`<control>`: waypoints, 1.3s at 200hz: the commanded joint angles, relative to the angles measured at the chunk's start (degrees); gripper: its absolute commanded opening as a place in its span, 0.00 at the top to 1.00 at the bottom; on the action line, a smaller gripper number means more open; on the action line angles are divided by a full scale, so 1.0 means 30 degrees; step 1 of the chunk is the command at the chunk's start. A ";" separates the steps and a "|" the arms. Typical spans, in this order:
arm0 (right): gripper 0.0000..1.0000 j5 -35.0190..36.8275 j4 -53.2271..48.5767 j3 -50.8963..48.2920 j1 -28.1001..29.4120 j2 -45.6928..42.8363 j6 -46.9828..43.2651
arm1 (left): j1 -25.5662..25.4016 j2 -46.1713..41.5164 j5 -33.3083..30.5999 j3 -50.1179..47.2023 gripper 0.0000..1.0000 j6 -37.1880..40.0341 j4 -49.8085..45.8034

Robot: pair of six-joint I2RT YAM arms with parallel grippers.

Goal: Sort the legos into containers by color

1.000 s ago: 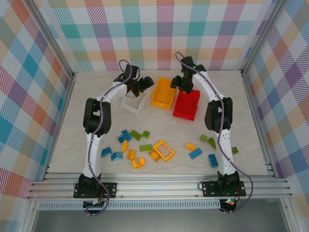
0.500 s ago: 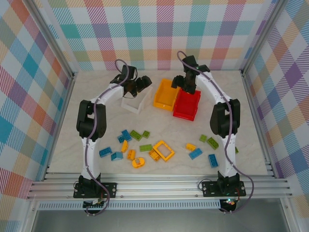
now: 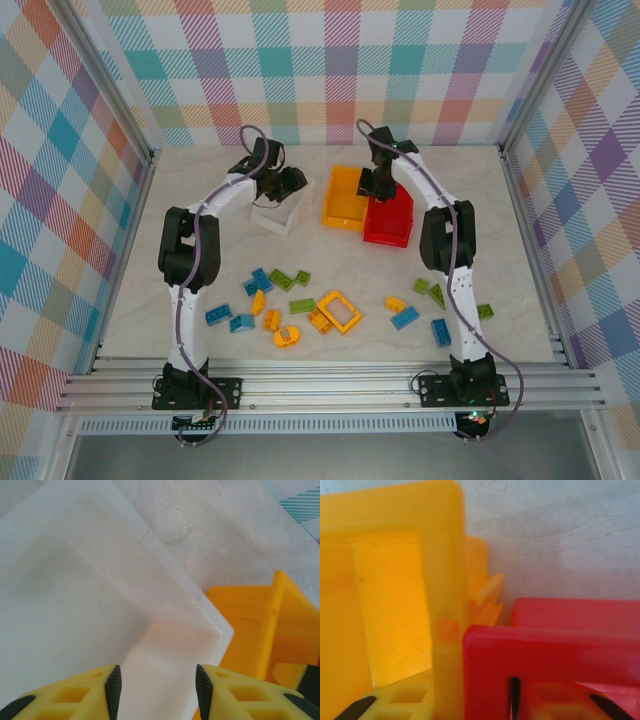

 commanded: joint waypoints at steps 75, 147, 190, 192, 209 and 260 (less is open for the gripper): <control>0.73 -0.0235 0.0817 -0.2932 0.2878 -0.1995 -0.0678 | -0.1063 -0.3028 -0.0783 -0.6250 0.66 -0.3757 0.4137; 0.49 0.0490 0.0463 -0.3020 0.3067 -0.2611 -0.0732 | -0.1446 -0.5226 -0.4102 -0.6781 0.60 -0.3627 0.1745; 0.29 0.1895 0.1911 -0.6395 0.2414 -0.7039 -0.0431 | -0.1815 -0.7101 -0.5466 -0.6219 0.42 -0.2980 -0.0021; 0.28 0.1989 0.1910 -0.6509 0.2399 -0.7244 -0.0393 | -0.1831 -0.7159 -0.5462 -0.6168 0.41 -0.2973 -0.0028; 0.23 0.3019 0.1853 -0.7807 0.2133 -0.9149 0.0108 | -0.2108 -0.7682 -0.5670 -0.6088 0.37 -0.2910 -0.0128; 0.17 0.5155 0.0592 -1.7899 -0.0760 -1.9215 0.6409 | -0.5784 -1.0351 -0.5237 -0.7927 0.27 -0.2162 0.2425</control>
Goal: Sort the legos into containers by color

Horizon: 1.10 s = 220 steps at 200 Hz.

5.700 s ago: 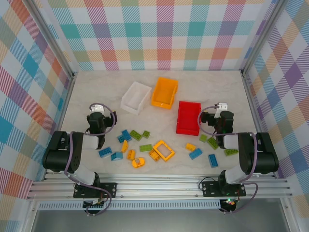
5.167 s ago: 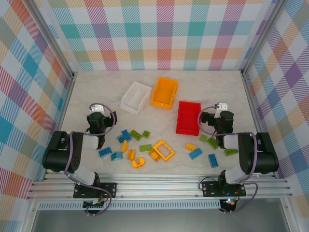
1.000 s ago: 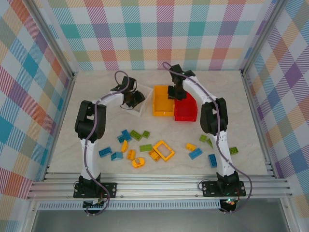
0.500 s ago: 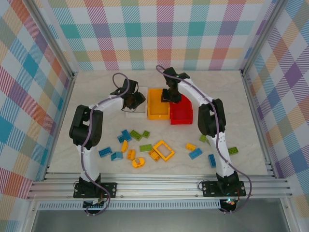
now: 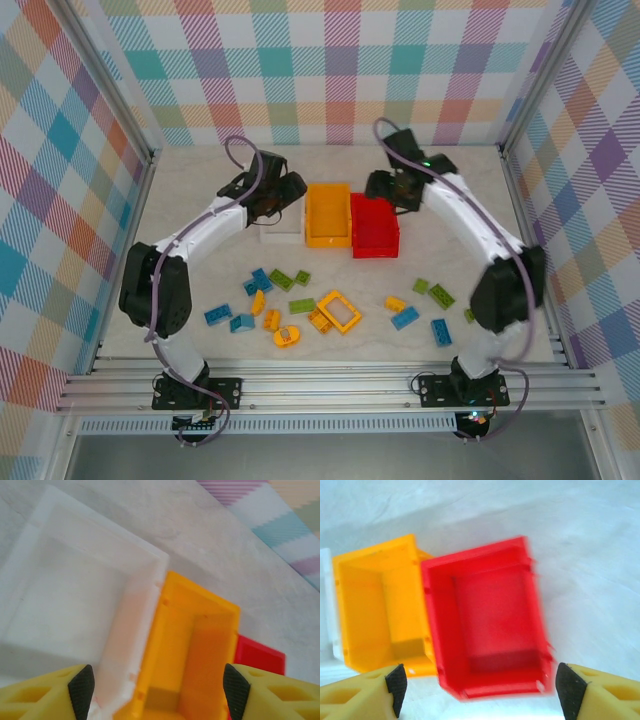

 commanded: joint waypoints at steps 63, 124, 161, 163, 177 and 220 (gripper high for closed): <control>0.06 -0.4074 -0.2741 -1.5076 -1.2960 -1.0561 0.4740 | -1.1546 -0.1777 -0.0154 -0.4807 0.21 0.0597 0.7085; 0.02 -0.7158 0.1707 -1.7068 -1.7274 -0.6267 0.2356 | -1.4077 -0.0988 0.0280 -0.5973 0.20 0.0254 0.9207; 0.19 -0.7156 0.2133 -1.7234 -1.8380 -0.5204 0.1494 | -1.4110 -0.1574 -0.0184 -0.6568 0.22 0.0386 0.9309; 0.20 -0.7186 0.2200 -1.7275 -1.8389 -0.5168 0.1492 | -1.4109 -0.1603 -0.0190 -0.6576 0.22 0.0382 0.9284; 0.28 -0.7346 0.2452 -1.7436 -1.8421 -0.4924 0.1538 | -1.4099 -0.1812 -0.0335 -0.6604 0.23 0.0455 0.9136; 0.42 -0.8639 0.3836 -1.8115 -1.8417 -0.3768 0.2220 | -1.4103 -0.2734 -0.1141 -0.6666 0.23 0.0673 0.8152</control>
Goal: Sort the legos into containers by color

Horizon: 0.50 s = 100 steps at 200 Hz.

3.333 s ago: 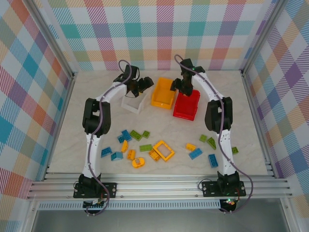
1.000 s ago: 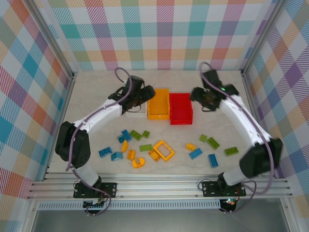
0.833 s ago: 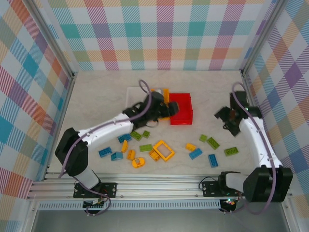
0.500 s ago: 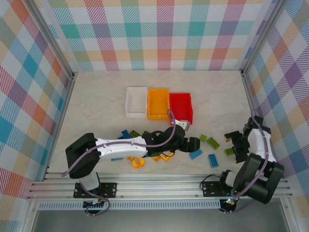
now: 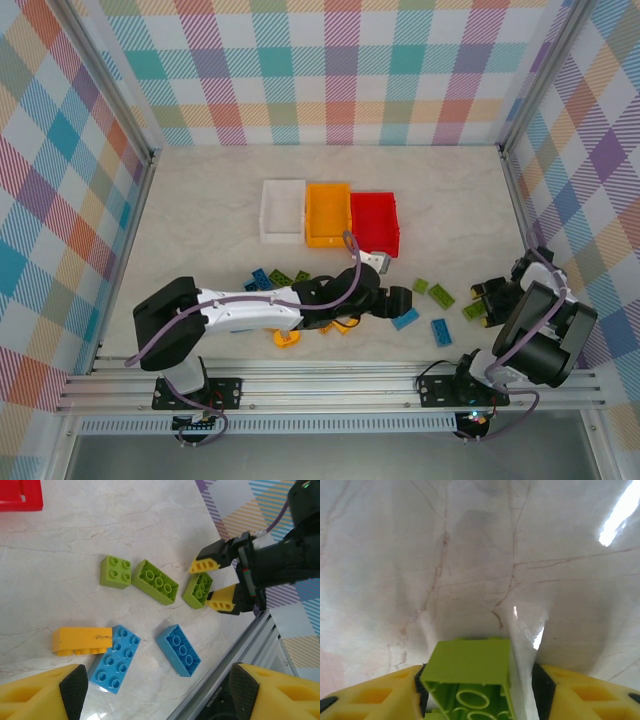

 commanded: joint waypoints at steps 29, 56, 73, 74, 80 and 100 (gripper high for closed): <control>0.51 -0.1834 0.1426 -0.0632 0.0054 0.0932 0.0323 | -0.0151 -0.2143 -0.1303 -0.0313 0.23 0.0297 -0.1048; 0.64 -0.1945 0.1407 -0.0579 0.0404 -0.0212 0.0214 | -0.0134 -0.2961 -0.2040 -0.0284 0.23 0.0297 -0.2072; 0.69 -0.1456 0.0868 -0.0172 0.1189 -0.1664 0.0078 | -0.0142 -0.3643 -0.2572 -0.0268 0.23 0.0390 -0.2837; 0.69 -0.1441 0.0842 -0.0152 0.1260 -0.1743 0.0069 | -0.0152 -0.3684 -0.2617 -0.0276 0.23 0.0394 -0.2897; 0.70 -0.1276 0.0589 0.0089 0.1632 -0.2286 0.0064 | -0.0155 -0.3947 -0.2851 -0.0274 0.23 0.0470 -0.3196; 0.70 -0.0771 -0.0207 0.1309 0.3503 -0.4134 0.0165 | -0.0048 -0.4904 -0.3878 -0.0258 0.23 0.0654 -0.4412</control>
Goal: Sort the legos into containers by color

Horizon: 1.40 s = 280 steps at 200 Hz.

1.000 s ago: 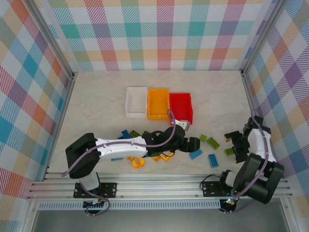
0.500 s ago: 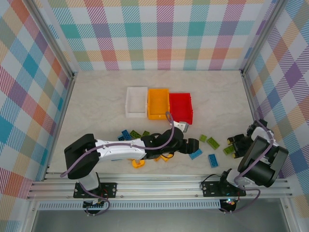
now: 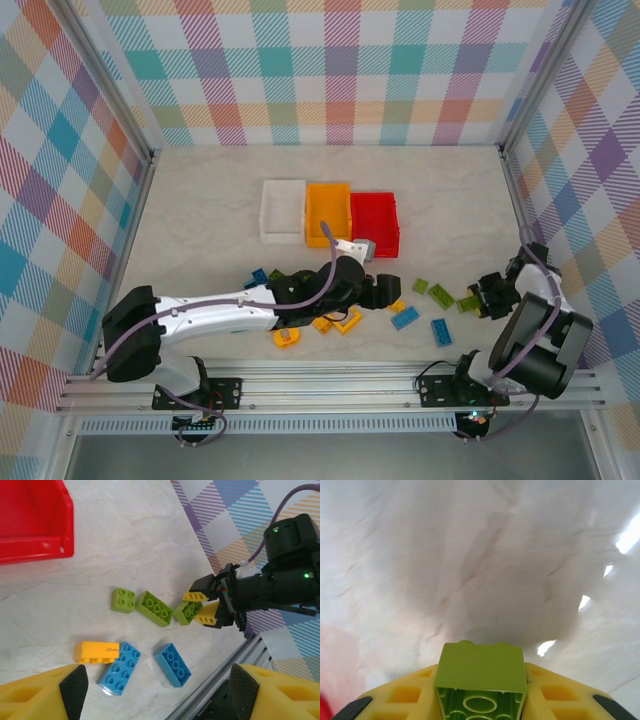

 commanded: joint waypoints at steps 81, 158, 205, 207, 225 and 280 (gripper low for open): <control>0.68 0.5976 -0.0640 1.2299 1.6255 0.4391 -0.1661 | 0.3134 -0.6849 -0.4557 -0.0862 0.23 -0.0371 -0.8437; 0.53 0.8764 -0.3084 1.8794 1.7607 1.2440 -0.2015 | 0.4448 -1.0331 -0.6222 -0.2595 0.27 -0.4413 -1.5098; 0.35 0.8964 -0.3317 1.9898 1.8243 1.1924 -0.2507 | 0.5640 -1.1529 -0.6222 -0.3909 0.31 -0.6961 -1.8417; 0.34 0.9007 -0.3320 1.9957 1.8308 1.1821 -0.2536 | 0.5735 -1.1585 -0.6231 -0.3930 0.31 -0.7125 -1.8566; 0.33 0.9651 -0.3042 2.0170 1.9343 1.0538 -0.3039 | 0.7075 -1.1897 -0.5844 -0.4545 0.30 -0.8585 -1.9851; 0.15 0.4023 0.5211 1.2915 2.5135 0.3511 -0.8528 | 1.4524 -1.2635 -0.0726 -0.8391 0.16 -1.1423 -1.7343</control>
